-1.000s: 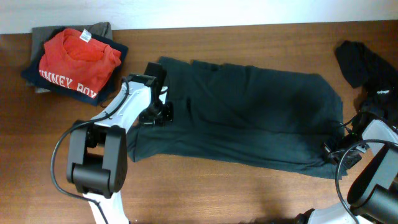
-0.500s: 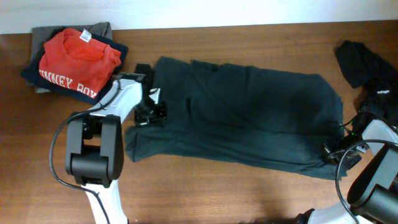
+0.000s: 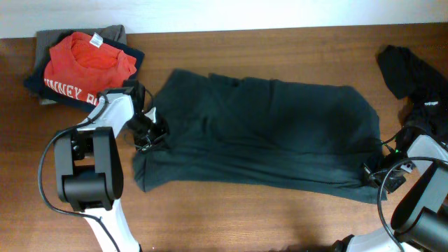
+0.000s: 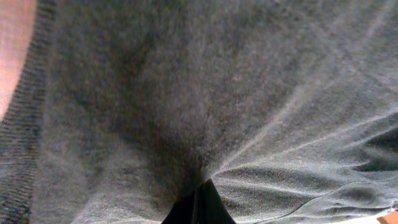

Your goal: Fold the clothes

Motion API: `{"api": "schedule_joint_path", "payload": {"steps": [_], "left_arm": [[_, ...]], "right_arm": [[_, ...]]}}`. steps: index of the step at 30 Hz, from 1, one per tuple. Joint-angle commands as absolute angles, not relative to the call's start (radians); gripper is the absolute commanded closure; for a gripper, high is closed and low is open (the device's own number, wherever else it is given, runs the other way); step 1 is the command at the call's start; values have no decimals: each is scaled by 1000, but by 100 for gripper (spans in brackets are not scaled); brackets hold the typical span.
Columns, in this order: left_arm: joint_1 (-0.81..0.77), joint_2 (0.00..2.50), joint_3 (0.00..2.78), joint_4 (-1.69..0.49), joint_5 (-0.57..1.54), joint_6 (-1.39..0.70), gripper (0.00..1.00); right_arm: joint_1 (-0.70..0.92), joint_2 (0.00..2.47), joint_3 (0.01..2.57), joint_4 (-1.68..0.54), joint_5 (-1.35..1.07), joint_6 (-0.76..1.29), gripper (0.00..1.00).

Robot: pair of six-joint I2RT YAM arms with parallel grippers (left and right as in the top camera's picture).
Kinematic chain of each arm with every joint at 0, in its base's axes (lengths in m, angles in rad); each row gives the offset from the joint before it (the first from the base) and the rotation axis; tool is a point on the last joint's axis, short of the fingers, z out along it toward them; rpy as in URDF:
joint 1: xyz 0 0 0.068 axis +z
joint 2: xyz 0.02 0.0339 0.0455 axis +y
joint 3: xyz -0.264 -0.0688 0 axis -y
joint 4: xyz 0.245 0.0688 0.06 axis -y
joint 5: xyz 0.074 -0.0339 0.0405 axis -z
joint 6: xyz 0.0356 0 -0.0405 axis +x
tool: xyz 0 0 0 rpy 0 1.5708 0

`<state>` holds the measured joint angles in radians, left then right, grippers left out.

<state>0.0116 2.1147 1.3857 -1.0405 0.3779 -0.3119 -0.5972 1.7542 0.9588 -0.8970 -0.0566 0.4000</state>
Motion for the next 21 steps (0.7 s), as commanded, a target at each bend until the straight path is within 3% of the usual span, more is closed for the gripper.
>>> {"api": "schedule_joint_path", "payload": {"steps": [1, 9, 21], "left_arm": [[33, 2231, 1276, -1077, 90, -365, 99], [33, 2208, 1253, -1150, 90, -408, 99], [33, 1941, 1209, -1134, 17, -467, 99]], "right_arm": [[-609, 1774, 930, -897, -22, 398, 96], [-609, 1774, 931, -894, 6, 404, 96], [-609, 1769, 1060, -987, 65, 505, 96]]}}
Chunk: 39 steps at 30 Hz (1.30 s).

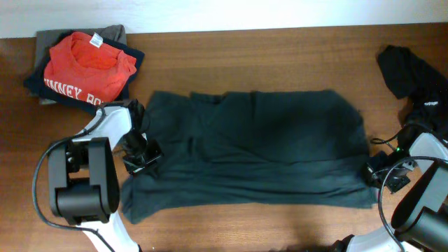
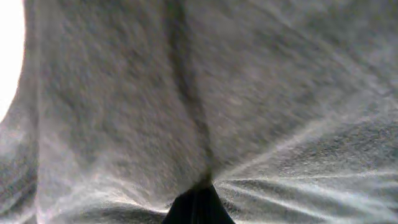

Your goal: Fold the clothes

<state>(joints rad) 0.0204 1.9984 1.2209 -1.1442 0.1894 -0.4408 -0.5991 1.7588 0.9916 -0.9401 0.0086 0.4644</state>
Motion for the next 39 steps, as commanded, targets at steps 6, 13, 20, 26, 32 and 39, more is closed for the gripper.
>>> {"api": "schedule_joint_path", "payload": {"steps": [6, 13, 20, 26, 32, 39], "left_arm": [[33, 1850, 1227, -1135, -16, -467, 98], [33, 1785, 1256, -1134, -15, -467, 35], [2, 1784, 1404, -1108, 72, -343, 34], [-85, 1785, 1624, -1029, 73, -347, 21], [-162, 1843, 1742, -926, 75, -351, 22], [-175, 2031, 1755, -768, 83, -297, 21]], "right_arm": [[-609, 1736, 1202, -1110, 57, 514, 96], [-607, 1724, 1348, -1198, -80, 369, 85], [-551, 1724, 1364, -1185, -307, 258, 33], [-402, 1724, 1364, -1149, -306, 258, 19], [-247, 1724, 1364, -1130, -303, 258, 12], [-105, 1724, 1363, -1134, -253, 259, 12]]}}
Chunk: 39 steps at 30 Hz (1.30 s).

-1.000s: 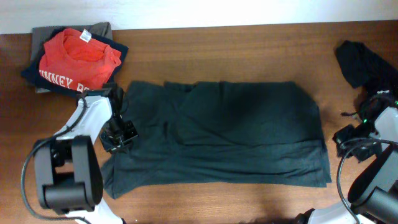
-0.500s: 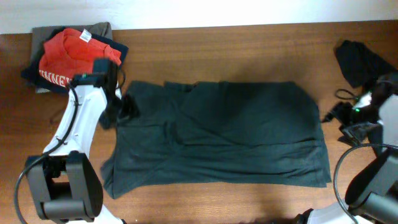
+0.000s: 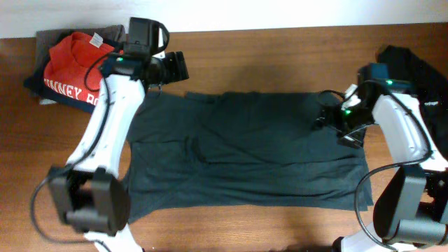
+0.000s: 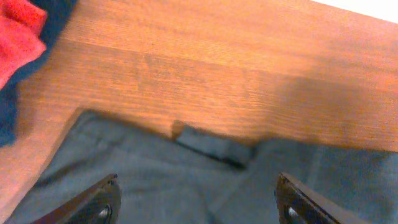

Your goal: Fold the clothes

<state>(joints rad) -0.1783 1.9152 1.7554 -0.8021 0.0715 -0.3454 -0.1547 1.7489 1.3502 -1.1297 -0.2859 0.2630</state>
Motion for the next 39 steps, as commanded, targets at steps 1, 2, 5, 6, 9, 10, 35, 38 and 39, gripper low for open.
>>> {"api": "schedule_joint_path", "payload": {"steps": [1, 2, 5, 6, 9, 10, 35, 38, 39], "left_arm": [[-175, 2052, 1755, -751, 83, -297, 21], [-175, 2070, 1755, -735, 83, -297, 21], [-176, 2140, 1755, -664, 83, -261, 21], [-176, 2151, 1755, -654, 83, -258, 21], [-177, 2182, 1755, -634, 83, -256, 22], [-177, 2192, 1755, -628, 83, -256, 22], [-253, 2294, 1755, -632, -24, -244, 56], [-253, 2294, 1755, -632, -23, -244, 69], [-253, 2294, 1755, -630, -24, -244, 71]], "right_arm": [[-87, 1724, 1362, -1134, -250, 259, 12], [-74, 1724, 1362, -1134, -250, 259, 12], [-27, 1724, 1362, -1130, -249, 259, 11], [-17, 1724, 1362, -1129, -247, 260, 11], [9, 1725, 1362, -1130, -203, 270, 11], [15, 1725, 1362, -1130, -190, 270, 8], [28, 1725, 1325, -1130, -171, 296, 1], [28, 1725, 1325, -1130, -171, 296, 1], [28, 1725, 1325, -1131, -171, 296, 1]]}}
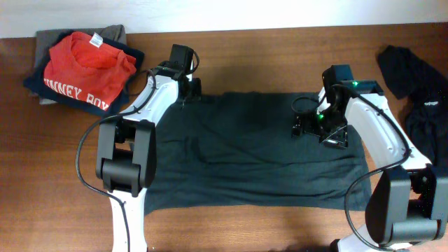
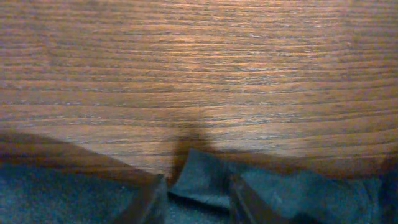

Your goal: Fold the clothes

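A dark teal garment [image 1: 245,154] lies spread flat across the middle of the table. My left gripper [image 1: 190,96] is low at the garment's far edge. In the left wrist view its fingers [image 2: 152,200] stand a little apart, open, on either side of a small flap of that edge [image 2: 200,177], with bare wood beyond. My right gripper [image 1: 299,126] hovers over the garment's right part and points left. Its jaws are too dark against the cloth to read.
A stack of folded clothes topped by a red shirt [image 1: 84,63] sits at the far left corner. A heap of black clothes [image 1: 409,70] lies at the right edge. The wooden table [image 1: 266,56] shows bare behind the garment.
My left gripper has come from above the bare wood near the red shirt down to the garment's far edge, and its jaws are narrower, around the flap. My right gripper has shifted a little left.
At first my left gripper was shut on the garment's left side and the right one was at its near right corner. Then the garment lay shifted left and straighter. Later both grippers were up by the far edge, the left one open. Now the left straddles the edge flap.
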Motion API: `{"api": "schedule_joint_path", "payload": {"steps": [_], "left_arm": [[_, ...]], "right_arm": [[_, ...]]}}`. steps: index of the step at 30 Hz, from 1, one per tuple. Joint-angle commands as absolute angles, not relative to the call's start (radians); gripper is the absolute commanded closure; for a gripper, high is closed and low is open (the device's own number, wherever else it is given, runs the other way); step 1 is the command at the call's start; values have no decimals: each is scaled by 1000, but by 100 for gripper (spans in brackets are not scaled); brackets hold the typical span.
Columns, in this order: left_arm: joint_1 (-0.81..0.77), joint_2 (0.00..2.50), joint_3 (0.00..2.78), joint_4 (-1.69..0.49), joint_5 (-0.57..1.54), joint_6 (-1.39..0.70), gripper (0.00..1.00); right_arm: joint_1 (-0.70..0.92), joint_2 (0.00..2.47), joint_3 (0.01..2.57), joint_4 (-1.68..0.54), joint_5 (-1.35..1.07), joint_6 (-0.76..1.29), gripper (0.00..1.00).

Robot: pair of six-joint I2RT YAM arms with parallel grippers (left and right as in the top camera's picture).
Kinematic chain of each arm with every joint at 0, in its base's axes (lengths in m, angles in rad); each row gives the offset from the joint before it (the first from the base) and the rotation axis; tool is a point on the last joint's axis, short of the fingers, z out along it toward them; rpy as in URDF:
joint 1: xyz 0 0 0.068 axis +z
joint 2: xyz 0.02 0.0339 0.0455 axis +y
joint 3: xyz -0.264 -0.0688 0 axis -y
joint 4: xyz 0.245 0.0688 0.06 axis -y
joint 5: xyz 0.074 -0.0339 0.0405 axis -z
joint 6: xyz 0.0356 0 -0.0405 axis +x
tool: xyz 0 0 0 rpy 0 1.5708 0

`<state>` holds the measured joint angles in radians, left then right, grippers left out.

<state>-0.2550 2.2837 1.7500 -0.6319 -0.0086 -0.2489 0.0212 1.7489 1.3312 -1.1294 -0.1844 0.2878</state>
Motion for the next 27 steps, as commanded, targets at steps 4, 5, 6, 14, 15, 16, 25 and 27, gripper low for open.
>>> {"api": "schedule_joint_path", "payload": {"steps": [4, 5, 6, 14, 15, 16, 25, 27], "left_arm": [[-253, 2294, 1755, -619, -24, -244, 80], [-253, 2294, 1755, -616, -24, -244, 82], [-253, 2294, 1755, -613, -24, -244, 85], [-253, 2294, 1755, -605, -28, -226, 99], [-253, 2294, 1757, -605, -39, -217, 99], [-253, 2294, 1764, -609, -52, -209, 99], [-253, 2292, 2059, -827, -121, -184, 99], [-253, 2292, 2117, -863, -121, -184, 99]], "right_arm": [[28, 1725, 1325, -1136, -171, 295, 1], [28, 1725, 1325, -1137, -171, 295, 1], [28, 1725, 1325, -1139, -171, 295, 1], [28, 1725, 1325, -1138, -163, 295, 1], [28, 1725, 1325, -1138, -160, 295, 1], [28, 1725, 1325, -1138, -158, 295, 1], [28, 1725, 1325, -1138, -138, 296, 1], [28, 1725, 1325, -1139, -138, 296, 1]]}}
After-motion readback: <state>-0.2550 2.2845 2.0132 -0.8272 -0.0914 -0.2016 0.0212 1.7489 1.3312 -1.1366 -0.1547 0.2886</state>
